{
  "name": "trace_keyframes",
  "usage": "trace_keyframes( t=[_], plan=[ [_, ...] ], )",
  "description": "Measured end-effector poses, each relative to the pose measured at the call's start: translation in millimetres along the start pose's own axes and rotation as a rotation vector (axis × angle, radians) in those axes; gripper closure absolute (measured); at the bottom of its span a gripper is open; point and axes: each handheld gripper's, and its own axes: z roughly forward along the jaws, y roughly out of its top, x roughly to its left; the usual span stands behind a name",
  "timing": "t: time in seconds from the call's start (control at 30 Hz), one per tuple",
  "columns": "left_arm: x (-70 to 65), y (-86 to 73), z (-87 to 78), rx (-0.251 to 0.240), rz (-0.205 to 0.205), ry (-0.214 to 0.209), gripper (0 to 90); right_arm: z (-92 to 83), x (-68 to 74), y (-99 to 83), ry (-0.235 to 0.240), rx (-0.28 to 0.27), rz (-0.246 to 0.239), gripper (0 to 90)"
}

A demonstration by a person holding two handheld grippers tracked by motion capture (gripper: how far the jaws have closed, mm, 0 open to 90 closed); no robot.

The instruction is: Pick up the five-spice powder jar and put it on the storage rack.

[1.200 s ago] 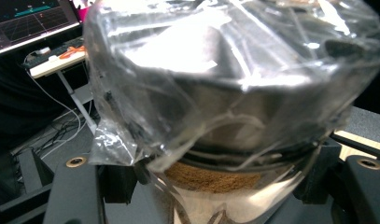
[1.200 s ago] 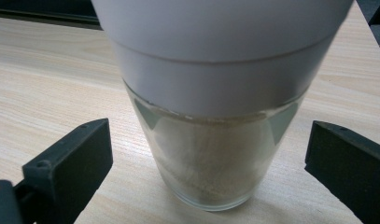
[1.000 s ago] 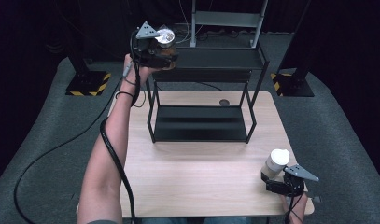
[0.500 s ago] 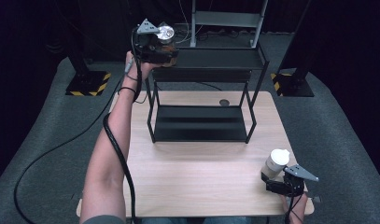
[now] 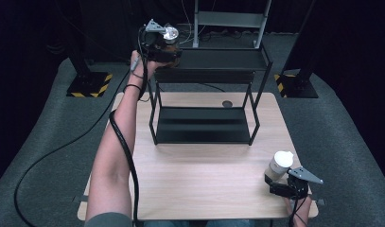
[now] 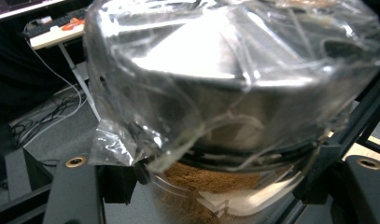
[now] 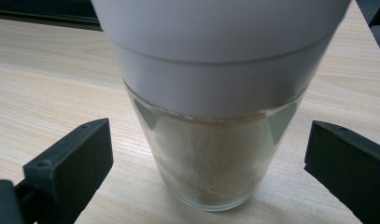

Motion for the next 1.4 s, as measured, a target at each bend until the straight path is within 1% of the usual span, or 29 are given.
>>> trace_keyframes(
  t=[0.17, 0.27, 0.37, 0.43, 0.47, 0.6, 0.7, 0.9, 1.07, 1.2, 1.3, 1.4],
  plan=[
    [2.8, -1.1, 1.3, -0.003, -0.024, -0.006, 30.4, 0.0, 0.0, 0.1, 0.000, 0.000, -0.001, 0.1],
    [3.7, -0.7, 2.2, 0.000, -0.031, -0.008, 30.4, 0.0, 0.0, 0.0, 0.000, 0.000, -0.001, 0.1],
    [5.9, -3.6, 3.4, -0.007, -0.057, -0.013, 30.3, 0.0, 0.1, -0.1, 0.000, 0.000, -0.002, 0.2],
    [8.5, -6.5, 4.1, -0.012, -0.094, -0.015, 30.1, 0.0, 0.1, 0.0, 0.000, 0.000, -0.001, 0.2],
    [9.9, -8.8, 4.0, -0.020, -0.104, -0.018, 30.1, 0.0, 0.0, 0.0, 0.000, 0.000, -0.002, 0.2],
    [7.2, -7.3, 3.5, -0.014, -0.095, -0.006, 30.1, -0.1, 0.2, -0.2, -0.001, -0.001, -0.001, 0.2],
    [8.3, -8.7, 3.4, -0.018, -0.103, -0.008, 30.1, -0.1, 0.3, -0.3, -0.001, -0.001, -0.002, 0.2],
    [6.4, -10.0, 3.0, -0.023, -0.099, 0.002, 29.9, -0.2, 0.3, -0.3, -0.002, -0.002, -0.001, 0.2],
    [3.8, -8.3, 1.7, -0.014, -0.087, 0.015, 29.5, -0.3, 0.5, -0.4, -0.003, -0.002, -0.002, 0.2],
    [4.5, -9.4, 0.3, -0.015, -0.080, 0.015, 28.8, -0.5, 0.7, -0.7, -0.004, -0.004, -0.003, 0.2],
    [1.3, -8.0, 0.1, -0.009, -0.084, 0.030, 25.4, -0.5, 0.7, -0.7, -0.004, -0.004, -0.002, 0.2],
    [-1.6, -5.7, -0.9, 0.001, -0.072, 0.036, 21.2, -0.3, 0.9, -0.4, -0.004, -0.002, -0.004, 0.2]
  ],
)
